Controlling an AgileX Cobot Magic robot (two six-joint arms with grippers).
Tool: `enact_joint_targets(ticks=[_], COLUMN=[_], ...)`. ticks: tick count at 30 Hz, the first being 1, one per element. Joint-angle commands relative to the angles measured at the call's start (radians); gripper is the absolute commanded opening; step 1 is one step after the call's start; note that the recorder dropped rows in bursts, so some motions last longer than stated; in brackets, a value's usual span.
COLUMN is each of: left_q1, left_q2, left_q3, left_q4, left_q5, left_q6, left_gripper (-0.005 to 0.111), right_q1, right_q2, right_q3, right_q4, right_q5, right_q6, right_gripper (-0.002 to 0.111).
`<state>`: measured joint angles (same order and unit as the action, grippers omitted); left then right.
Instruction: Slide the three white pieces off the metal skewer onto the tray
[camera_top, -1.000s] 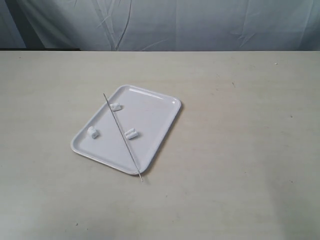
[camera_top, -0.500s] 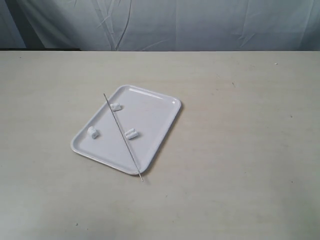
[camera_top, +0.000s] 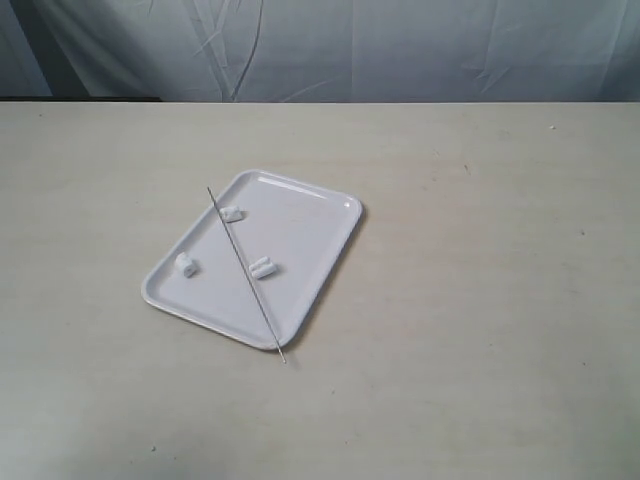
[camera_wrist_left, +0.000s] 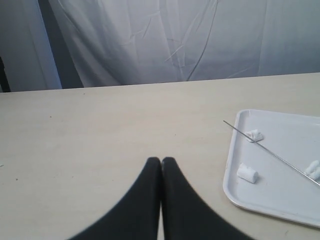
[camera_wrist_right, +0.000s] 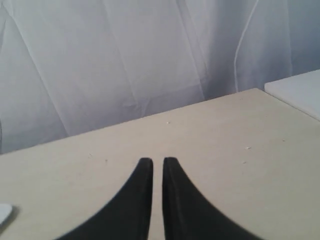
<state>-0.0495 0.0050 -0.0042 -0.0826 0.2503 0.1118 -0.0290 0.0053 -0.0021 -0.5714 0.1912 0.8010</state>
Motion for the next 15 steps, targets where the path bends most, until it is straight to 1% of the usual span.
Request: enact_joint_targets(ticks=[1,5,8,11,15], left_q1=[-0.002,-0.002,-0.002,-0.002,-0.002], left_q2=[-0.005,-0.005,-0.005,-0.005,-0.005], left_q3=[0.004,0.004,0.004,0.004,0.004], left_q4=[-0.010,0.025,0.040,0.083,0.092], left_q5=[-0.017,-0.019,-0.019,-0.019,-0.019], left_q6=[-0.005,-0.005,-0.021,-0.081,-0.090], left_gripper=[0.000,0.000,0.000,0.000,0.000], right_q1=[-0.044,-0.099,-0.110,-0.110,-0.110], right_q2=[-0.005,-0.005,-0.005,-0.005,-0.005], right_q3=[0.002,0.002,0.002,0.002,0.002], right_q4=[0.212,0.354,0.449,0.449,0.449], right_q5=[0.042,0.055,0.105,0.105,0.112], right_q6=[-0.355,-0.633,-0.742,-0.784,-0.784], right_gripper=[0.008,0.008,0.008,0.008,0.008])
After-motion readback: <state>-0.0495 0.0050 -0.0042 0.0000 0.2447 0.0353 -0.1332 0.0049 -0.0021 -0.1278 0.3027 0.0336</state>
